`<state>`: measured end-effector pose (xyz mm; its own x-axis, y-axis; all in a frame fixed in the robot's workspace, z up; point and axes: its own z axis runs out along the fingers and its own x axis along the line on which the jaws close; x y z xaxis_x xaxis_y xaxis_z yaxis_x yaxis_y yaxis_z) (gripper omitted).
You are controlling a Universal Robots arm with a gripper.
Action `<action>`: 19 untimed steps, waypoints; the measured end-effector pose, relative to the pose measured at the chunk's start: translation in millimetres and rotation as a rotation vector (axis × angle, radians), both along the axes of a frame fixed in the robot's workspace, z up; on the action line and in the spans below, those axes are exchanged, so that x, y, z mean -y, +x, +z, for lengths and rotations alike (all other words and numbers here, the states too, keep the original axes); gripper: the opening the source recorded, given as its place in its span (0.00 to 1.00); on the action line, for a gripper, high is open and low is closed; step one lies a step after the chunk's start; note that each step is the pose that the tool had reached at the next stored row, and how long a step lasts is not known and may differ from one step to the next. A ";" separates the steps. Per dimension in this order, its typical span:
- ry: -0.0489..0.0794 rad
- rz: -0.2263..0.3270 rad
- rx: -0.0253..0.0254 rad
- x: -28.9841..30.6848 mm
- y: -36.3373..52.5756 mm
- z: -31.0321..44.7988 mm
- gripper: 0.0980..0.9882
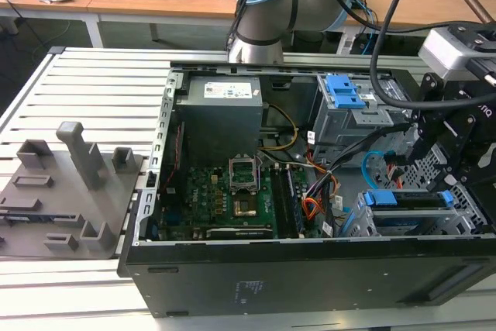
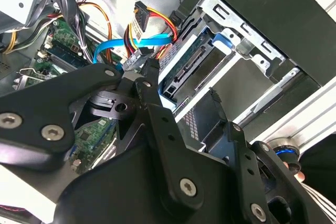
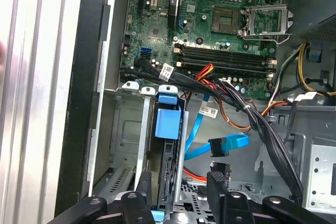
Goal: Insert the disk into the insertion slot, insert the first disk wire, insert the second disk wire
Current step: 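Insert the first disk wire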
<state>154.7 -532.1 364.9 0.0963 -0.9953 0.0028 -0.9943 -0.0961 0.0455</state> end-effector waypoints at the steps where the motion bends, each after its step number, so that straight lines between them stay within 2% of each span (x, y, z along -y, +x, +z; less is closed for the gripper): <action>1: 0.000 0.000 -0.0001 0.0 0.0 0.0 0.50; 19: 0.000 0.000 -0.0001 0.0 0.0 -9.0 0.50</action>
